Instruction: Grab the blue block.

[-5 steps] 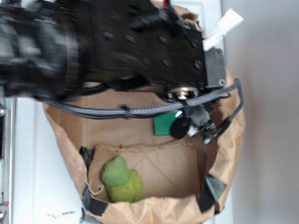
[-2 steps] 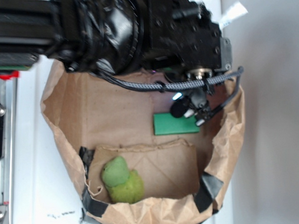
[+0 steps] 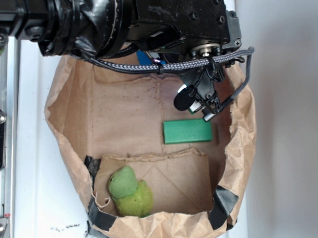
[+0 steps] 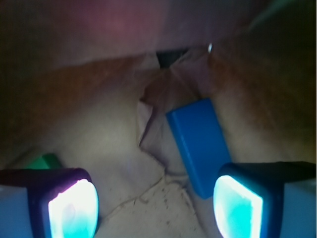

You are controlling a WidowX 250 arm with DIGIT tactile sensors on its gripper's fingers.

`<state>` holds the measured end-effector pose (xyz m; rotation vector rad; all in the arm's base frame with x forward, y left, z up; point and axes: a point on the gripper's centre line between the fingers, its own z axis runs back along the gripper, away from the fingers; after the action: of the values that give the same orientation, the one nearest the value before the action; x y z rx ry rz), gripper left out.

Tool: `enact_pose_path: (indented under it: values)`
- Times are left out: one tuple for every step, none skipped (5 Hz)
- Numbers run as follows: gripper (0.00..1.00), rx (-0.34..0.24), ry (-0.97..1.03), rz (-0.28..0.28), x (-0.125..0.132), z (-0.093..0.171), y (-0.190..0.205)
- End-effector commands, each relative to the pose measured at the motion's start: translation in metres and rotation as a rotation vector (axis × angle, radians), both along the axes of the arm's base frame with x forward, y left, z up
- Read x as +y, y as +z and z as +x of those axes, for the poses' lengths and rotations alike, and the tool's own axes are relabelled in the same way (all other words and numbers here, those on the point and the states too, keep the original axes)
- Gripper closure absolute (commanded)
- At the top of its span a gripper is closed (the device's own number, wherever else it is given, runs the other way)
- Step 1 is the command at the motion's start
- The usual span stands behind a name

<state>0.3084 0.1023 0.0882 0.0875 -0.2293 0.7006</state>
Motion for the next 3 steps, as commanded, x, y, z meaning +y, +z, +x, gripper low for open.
enact_pose_path:
  values:
    - [0.0,-0.087,0.089,0.144,0.053,0.014,-0.004]
    - [0.0,-0.091,0.059,0.142,0.064,0.017,-0.018]
    - [0.0,-0.086,0.034,0.158,0.072,0.017,-0.028]
